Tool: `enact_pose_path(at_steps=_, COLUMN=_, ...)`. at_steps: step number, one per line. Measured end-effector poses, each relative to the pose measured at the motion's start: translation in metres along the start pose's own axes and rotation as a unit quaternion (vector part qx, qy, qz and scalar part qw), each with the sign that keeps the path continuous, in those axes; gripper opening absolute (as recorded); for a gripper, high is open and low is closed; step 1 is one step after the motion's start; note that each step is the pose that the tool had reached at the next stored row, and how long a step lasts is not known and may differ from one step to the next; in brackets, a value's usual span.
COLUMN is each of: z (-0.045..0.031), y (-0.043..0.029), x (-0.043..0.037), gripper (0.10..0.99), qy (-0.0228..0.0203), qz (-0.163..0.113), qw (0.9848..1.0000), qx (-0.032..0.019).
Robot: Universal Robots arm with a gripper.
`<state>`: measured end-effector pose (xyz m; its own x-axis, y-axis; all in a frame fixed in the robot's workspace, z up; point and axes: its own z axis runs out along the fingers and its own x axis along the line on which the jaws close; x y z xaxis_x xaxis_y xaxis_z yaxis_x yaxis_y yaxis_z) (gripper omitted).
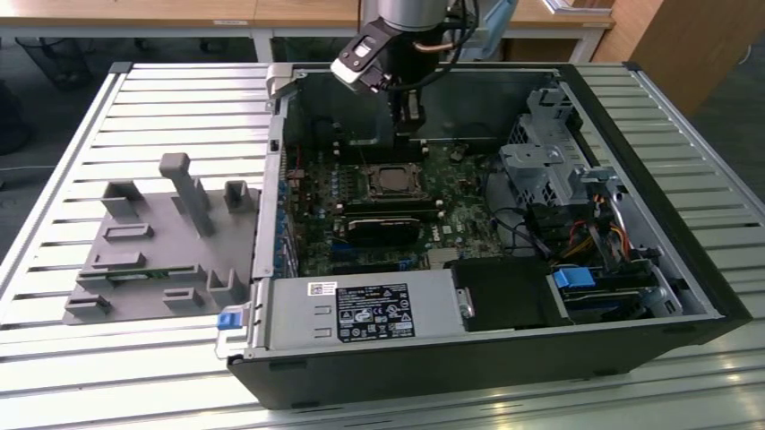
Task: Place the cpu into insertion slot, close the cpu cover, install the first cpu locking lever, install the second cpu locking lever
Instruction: 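Install the first cpu locking lever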
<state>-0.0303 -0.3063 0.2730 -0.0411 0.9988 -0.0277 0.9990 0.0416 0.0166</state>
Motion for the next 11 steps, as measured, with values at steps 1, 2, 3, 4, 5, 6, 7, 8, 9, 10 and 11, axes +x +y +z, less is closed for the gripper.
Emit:
enact_pose_path(at_steps=1, z=-0.0026, y=0.0, x=-0.0001, gripper=0.106, qy=0.0, qz=0.0, qw=1.0, qx=0.0)
enact_pose_path(at_steps=2, z=-0.0041, y=0.0001, x=-0.0001, gripper=0.106, qy=-0.0001, qz=0.0, qw=1.0, qx=0.0)
enact_pose_path(at_steps=3, z=-0.0047, y=0.0001, x=-0.0001, gripper=0.106, qy=0.0, qz=0.0, qw=1.0, qx=0.0)
enact_pose_path(at_steps=4, z=-0.0047, y=0.0001, x=-0.0001, gripper=0.106, qy=0.0, qz=0.0, qw=1.0, qx=0.0)
enact_pose_path(at_steps=5, z=-0.0047, y=0.0001, x=-0.0001, gripper=0.106, qy=0.0001, qz=0.0, qw=1.0, qx=0.0)
enact_pose_path(at_steps=6, z=-0.0047, y=0.0001, x=-0.0001, gripper=0.106, qy=0.0001, qz=0.0, qw=1.0, qx=-0.0001)
enact_pose_path(at_steps=7, z=-0.0047, y=0.0001, x=-0.0001, gripper=0.106, qy=0.0001, qz=0.0, qw=1.0, qx=0.0)
enact_pose_path(at_steps=8, z=-0.0047, y=0.0001, x=-0.0001, gripper=0.106, qy=0.0001, qz=-0.002, qw=1.0, qx=0.0)
enact_pose_path(at_steps=9, z=-0.0048, y=0.0001, x=-0.0001, gripper=0.106, qy=0.0001, qz=-0.008, qw=1.0, qx=-0.0002)
enact_pose_path(at_steps=10, z=-0.0048, y=0.0001, x=-0.0001, gripper=0.106, qy=0.0003, qz=-0.016, qw=0.9999, qx=-0.0004)
enact_pose_path(at_steps=11, z=-0.0048, y=0.0001, x=-0.0001, gripper=0.106, qy=0.0004, qz=-0.025, qw=0.9997, qx=-0.0006)
